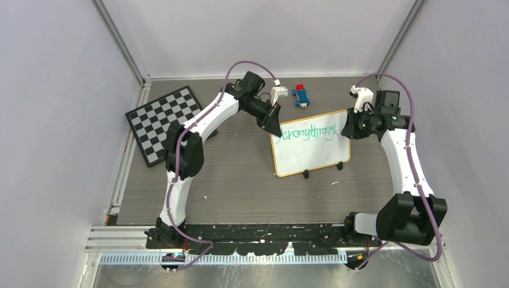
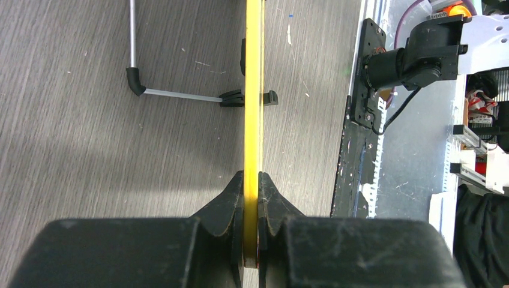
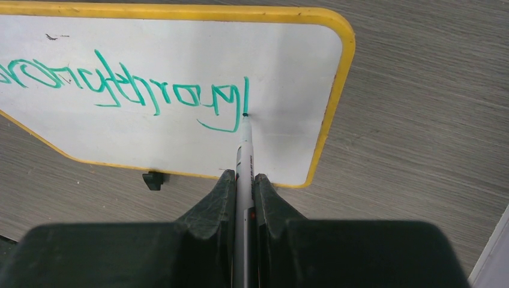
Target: Write a sentence on the whiteboard
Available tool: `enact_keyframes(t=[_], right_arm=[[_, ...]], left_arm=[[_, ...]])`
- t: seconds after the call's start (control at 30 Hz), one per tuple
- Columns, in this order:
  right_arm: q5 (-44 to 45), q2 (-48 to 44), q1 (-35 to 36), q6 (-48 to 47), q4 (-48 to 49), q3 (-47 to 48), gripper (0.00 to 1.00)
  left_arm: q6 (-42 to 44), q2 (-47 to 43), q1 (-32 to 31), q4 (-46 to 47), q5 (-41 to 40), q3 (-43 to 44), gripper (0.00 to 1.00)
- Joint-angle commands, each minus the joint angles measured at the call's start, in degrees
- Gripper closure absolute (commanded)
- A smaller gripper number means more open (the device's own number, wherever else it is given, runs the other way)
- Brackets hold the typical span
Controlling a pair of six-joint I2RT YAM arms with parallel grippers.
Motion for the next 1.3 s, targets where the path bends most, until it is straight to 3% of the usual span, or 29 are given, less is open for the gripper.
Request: enact_keyframes(t=[0.0, 0.47, 1.27], right_arm=[[0.3, -1.3, -0.1, -0.4, 2.3, 1.4, 1.00], [1.5, 0.3, -0.5, 0.5, 3.8, 4.5, 1.00], [-0.7, -1.5, -1.9, -1.8, 0.6, -0.5, 1.00]], left_arm=[[2.3, 0.1, -0.9, 0.4, -2.7, -0.2, 1.00], [2.3, 0.0, -0.9, 0.4, -2.8, -0.4, 1.00], [2.0, 0.0, -1.0, 1.0, -2.6, -0.9, 1.00]])
